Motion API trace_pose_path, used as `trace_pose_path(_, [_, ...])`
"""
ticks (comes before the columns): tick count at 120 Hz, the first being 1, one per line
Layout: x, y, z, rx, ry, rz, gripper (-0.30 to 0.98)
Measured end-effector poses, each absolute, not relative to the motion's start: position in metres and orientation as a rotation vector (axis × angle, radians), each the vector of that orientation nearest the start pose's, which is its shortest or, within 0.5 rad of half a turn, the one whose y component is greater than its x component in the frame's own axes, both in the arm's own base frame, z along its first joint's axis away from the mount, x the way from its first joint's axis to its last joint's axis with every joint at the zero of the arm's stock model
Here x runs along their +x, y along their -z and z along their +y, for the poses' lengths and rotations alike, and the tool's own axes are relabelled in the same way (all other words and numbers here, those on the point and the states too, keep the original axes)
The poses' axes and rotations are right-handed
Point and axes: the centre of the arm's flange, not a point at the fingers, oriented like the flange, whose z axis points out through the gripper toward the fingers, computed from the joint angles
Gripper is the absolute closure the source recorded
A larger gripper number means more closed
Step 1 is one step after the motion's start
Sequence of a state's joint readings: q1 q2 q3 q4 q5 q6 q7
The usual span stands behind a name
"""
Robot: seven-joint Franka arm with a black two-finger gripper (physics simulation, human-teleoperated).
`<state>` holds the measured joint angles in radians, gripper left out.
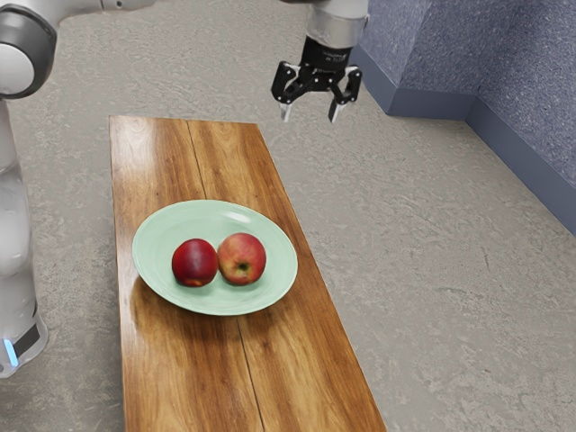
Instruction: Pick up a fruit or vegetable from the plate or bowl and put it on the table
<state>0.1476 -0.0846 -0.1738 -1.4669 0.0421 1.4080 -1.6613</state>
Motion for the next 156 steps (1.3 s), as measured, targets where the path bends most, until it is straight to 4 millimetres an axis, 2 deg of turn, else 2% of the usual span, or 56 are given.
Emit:
trace_pose_path(12, [0.508, -0.702, -0.011, 2.061, -0.085, 2.395, 0.00])
trace_pose_path(19, [0.507, -0.701, -0.019, 2.037, -0.075, 2.423, 0.00])
trace_pose_path(26, [0.507, -0.697, -0.041, 2.055, -0.064, 2.415, 0.00])
trace_pose_path(40, [0.503, -0.690, -0.099, 2.147, -0.050, 2.354, 0.00])
trace_pose_path(49, [0.500, -0.688, -0.114, 2.199, -0.060, 2.320, 0.00])
trace_pose_path(57, [0.504, -0.682, -0.106, 2.215, -0.055, 2.325, 0.00])
trace_pose_path(74, [0.510, -0.681, -0.066, 2.144, -0.035, 2.396, 0.00])
trace_pose_path(88, [0.477, -0.666, -0.013, 2.045, 0.042, 2.518, 0.00])
trace_pose_path(94, [0.456, -0.657, -0.004, 2.035, 0.071, 2.537, 0.00])
trace_pose_path(104, [0.426, -0.638, -0.005, 2.060, 0.102, 2.535, 0.00])
trace_pose_path(111, [0.407, -0.626, -0.020, 2.102, 0.097, 2.504, 0.00])
trace_pose_path(119, [0.396, -0.613, -0.029, 2.128, 0.098, 2.475, 0.00])
trace_pose_path(135, [0.382, -0.590, -0.039, 2.142, 0.108, 2.432, 0.00])
trace_pose_path(156, [0.376, -0.563, -0.060, 2.180, 0.092, 2.380, 0.00])
